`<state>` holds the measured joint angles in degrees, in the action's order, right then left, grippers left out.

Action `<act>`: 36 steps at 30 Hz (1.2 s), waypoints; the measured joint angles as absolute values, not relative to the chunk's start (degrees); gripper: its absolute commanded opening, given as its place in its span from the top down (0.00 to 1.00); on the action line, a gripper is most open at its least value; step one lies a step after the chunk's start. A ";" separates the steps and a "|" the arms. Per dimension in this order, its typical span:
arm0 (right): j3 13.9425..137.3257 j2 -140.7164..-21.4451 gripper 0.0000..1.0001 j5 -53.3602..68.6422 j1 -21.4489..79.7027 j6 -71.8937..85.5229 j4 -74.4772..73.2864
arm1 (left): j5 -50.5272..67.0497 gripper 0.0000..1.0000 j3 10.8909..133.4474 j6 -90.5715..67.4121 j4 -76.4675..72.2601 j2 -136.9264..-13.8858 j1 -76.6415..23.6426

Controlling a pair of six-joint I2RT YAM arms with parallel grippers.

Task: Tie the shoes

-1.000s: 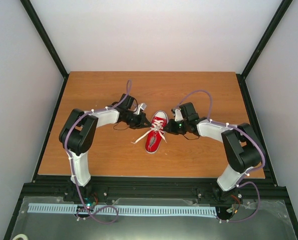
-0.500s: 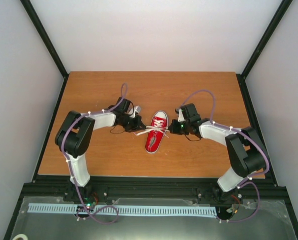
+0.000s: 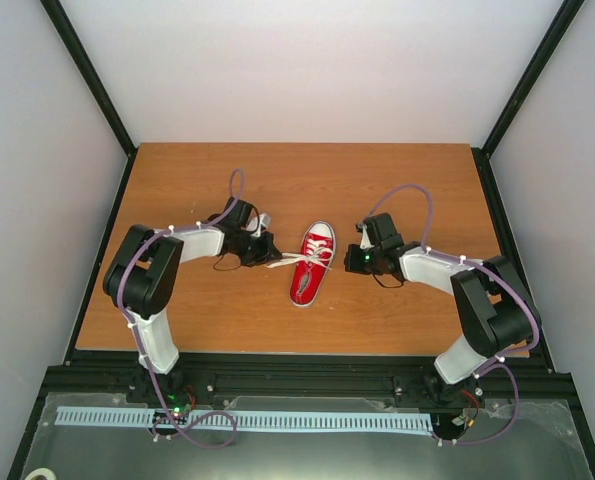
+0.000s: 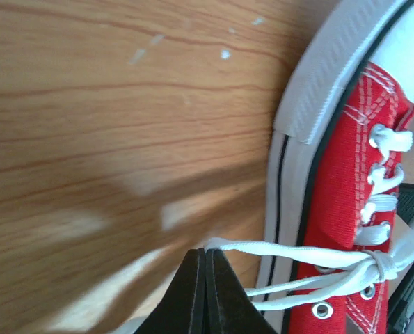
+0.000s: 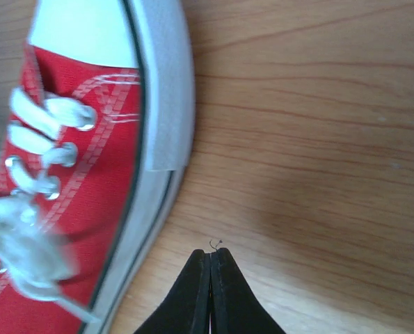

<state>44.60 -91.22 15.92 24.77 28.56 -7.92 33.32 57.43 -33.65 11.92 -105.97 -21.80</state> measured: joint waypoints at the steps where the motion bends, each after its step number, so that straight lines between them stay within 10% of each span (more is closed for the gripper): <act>1: 44.29 -91.20 0.97 15.22 24.62 28.53 -8.05 | 32.77 0.99 57.17 -33.78 11.92 -105.82 -21.56; 14: 42.59 -91.09 0.90 14.39 23.44 28.49 -8.75 | 32.97 0.97 55.83 -33.65 11.38 -105.32 -20.01; 24: 42.19 -84.55 0.24 16.71 23.20 26.33 -7.49 | 33.91 0.13 55.81 -30.04 11.55 -102.21 -19.86; 29: 42.22 -83.22 0.01 16.23 22.74 25.45 -7.62 | 31.66 0.09 55.68 -29.56 10.98 -97.19 -19.70; 36: 42.33 -79.09 0.00 14.72 18.39 23.16 -10.66 | 28.58 0.08 54.08 -31.42 9.80 -95.20 -13.74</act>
<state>42.33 -79.09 14.72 18.39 23.16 -10.66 28.58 54.08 -31.42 9.80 -95.20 -13.74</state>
